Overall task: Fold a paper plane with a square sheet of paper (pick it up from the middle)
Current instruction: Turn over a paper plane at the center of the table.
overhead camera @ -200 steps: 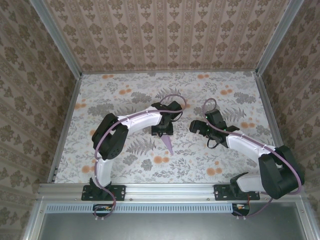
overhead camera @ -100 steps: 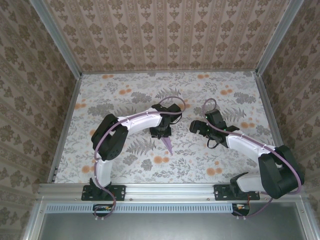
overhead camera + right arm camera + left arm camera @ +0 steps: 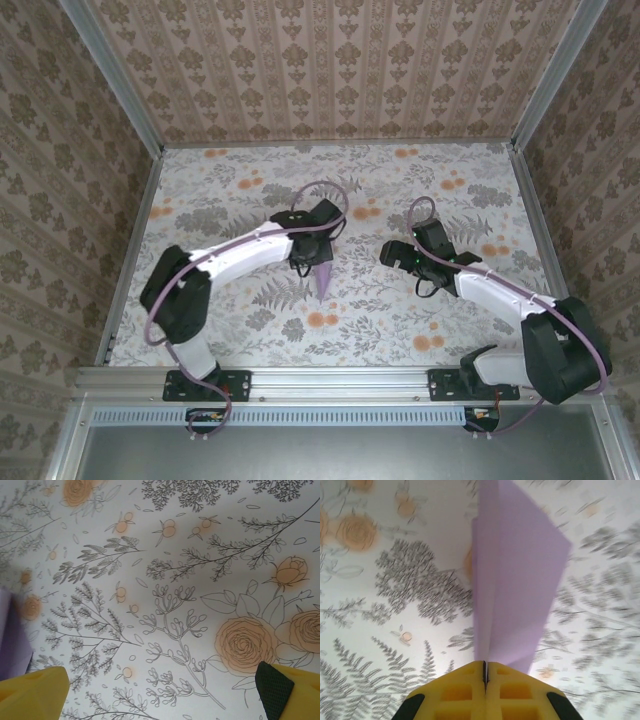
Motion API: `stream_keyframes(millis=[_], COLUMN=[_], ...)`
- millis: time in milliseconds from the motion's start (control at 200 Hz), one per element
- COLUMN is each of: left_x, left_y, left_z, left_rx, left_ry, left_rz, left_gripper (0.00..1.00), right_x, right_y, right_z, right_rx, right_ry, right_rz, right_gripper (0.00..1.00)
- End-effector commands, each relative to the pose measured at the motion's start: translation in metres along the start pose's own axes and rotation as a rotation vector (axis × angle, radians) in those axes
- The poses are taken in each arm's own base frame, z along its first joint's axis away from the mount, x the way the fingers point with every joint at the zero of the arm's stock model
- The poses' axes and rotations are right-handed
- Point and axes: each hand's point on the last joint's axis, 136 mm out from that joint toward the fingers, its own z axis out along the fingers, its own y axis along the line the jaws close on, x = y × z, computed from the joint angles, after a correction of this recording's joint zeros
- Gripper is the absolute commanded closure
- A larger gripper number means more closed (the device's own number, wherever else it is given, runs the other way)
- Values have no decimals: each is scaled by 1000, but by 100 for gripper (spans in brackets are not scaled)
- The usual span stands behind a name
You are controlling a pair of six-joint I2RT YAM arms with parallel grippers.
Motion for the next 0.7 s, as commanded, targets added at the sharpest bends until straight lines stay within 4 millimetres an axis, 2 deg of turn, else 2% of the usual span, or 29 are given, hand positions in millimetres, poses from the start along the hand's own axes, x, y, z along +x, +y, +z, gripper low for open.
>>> stream_keyframes(millis=[0,180,290,505,695], left_x=[-15,-16,-12,-1,14], left_y=[-22,-47,-53,-43,-20], left_z=[-10,-10,-3,24,41], left_rx=[209,489,601,694,668], left_ry=[-42,-37,-37,2,35], left_rz=[3,-10,-24,-112,-166], left_gripper=[100,100,100,100,100], right_x=[-6,-6,-4,10,30], right_y=[17,45,66,97,130], right_z=[-11,-21,-28,-27,-14], right_rx=[-78,-228,-335,-395,-397], right_ry=[5,27,39,86,159], right_rz=[17,16,16,-32,-102], right_gripper=[2,2,5,16,30])
